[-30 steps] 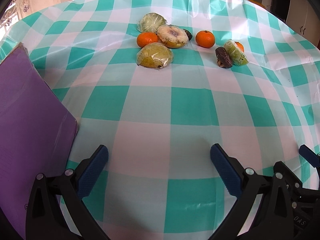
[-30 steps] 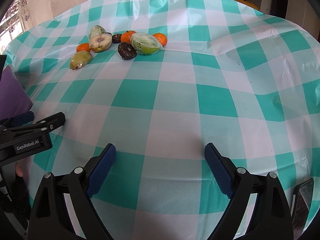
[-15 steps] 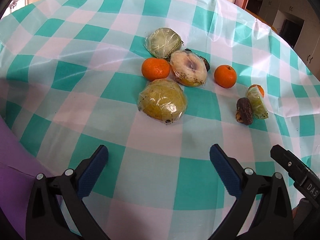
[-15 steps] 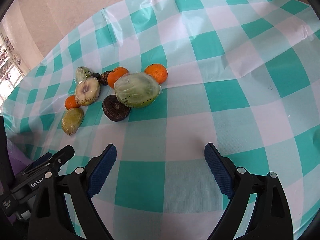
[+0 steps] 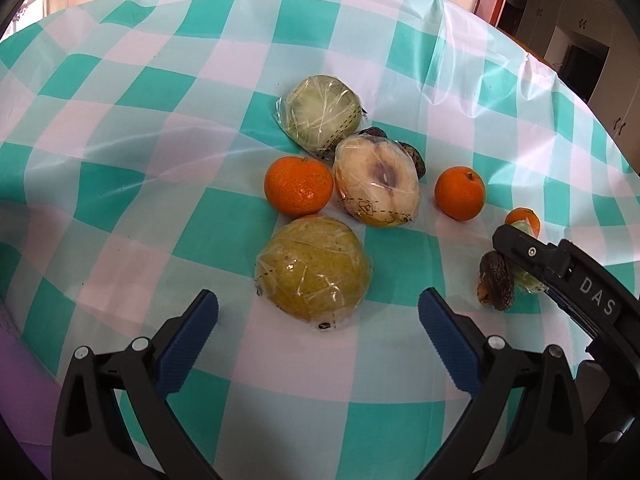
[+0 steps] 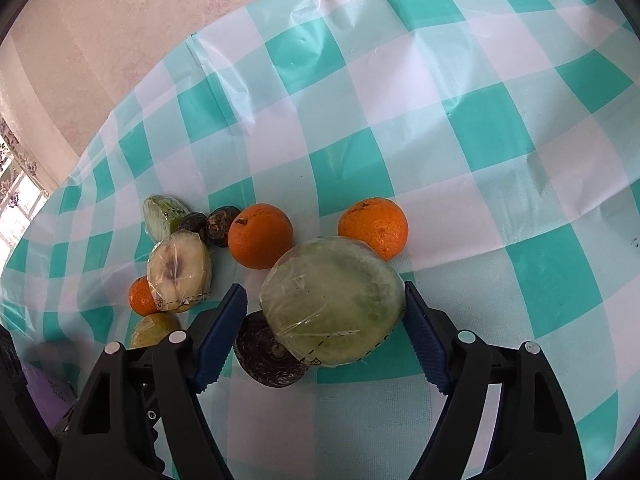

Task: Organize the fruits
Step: 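Grasp the wrapped yellow fruit with the left tool while the right tool grasps the wrapped green fruit, then carry both wrapped fruits up and over into the purple-rimmed white box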

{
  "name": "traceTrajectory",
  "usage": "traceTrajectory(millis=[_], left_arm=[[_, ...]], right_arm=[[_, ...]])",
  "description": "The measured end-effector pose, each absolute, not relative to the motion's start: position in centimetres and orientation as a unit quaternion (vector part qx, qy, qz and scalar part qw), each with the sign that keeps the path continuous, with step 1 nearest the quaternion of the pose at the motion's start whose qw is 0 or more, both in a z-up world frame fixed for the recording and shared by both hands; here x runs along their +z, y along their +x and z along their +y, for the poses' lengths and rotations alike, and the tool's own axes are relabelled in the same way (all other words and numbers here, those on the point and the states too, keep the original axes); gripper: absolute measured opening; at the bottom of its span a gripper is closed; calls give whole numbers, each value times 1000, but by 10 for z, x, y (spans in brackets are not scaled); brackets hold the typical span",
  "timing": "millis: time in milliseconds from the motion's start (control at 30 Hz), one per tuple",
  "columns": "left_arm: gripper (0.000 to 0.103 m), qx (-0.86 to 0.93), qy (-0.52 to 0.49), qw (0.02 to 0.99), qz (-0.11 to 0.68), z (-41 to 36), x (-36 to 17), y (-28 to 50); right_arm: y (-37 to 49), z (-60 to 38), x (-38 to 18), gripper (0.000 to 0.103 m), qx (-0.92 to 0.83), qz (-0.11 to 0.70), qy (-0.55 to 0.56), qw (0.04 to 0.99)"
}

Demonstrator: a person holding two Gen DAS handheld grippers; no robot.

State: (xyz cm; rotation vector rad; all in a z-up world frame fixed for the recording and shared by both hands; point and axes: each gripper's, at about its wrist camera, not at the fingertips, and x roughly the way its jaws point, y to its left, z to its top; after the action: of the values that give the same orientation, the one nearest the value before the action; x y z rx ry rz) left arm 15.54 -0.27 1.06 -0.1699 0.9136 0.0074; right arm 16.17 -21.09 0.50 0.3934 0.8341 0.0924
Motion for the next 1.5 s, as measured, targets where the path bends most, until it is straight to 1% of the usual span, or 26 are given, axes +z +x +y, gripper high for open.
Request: traceTrajectory(millis=[67,133,167,300,433,600,733,1033,1233,1333,1500], left_arm=[[89,11,-79,895,440,-3,10,162],[64,26,-57,897,437,-8,10,167],[62,27,-46,898,437,-12,10,168],[60,18,-53,903,426,-10,11,165],[59,23,-83,908,409,1,13,160],[59,25,-87,924,371,0,23,146],[59,33,-107,925,363,7,28,129],[59,43,-117,929,349,10,35,56],[59,40,-107,930,349,9,38,10],[59,33,-90,935,342,5,44,-11],[59,24,-63,939,337,-2,49,-46]], right_arm=[[159,-217,4,62,43,396,206,894],[157,-218,2,62,47,392,214,893],[156,-219,3,62,46,392,213,894],[151,-220,5,62,48,379,217,899],[148,-222,7,62,43,369,223,901],[146,-225,8,62,37,363,232,902],[145,-228,7,62,36,359,240,901],[141,-238,4,62,44,359,270,892],[115,-253,0,62,35,352,313,881],[94,-250,7,62,33,330,299,895],[69,-239,11,62,24,327,272,905]])
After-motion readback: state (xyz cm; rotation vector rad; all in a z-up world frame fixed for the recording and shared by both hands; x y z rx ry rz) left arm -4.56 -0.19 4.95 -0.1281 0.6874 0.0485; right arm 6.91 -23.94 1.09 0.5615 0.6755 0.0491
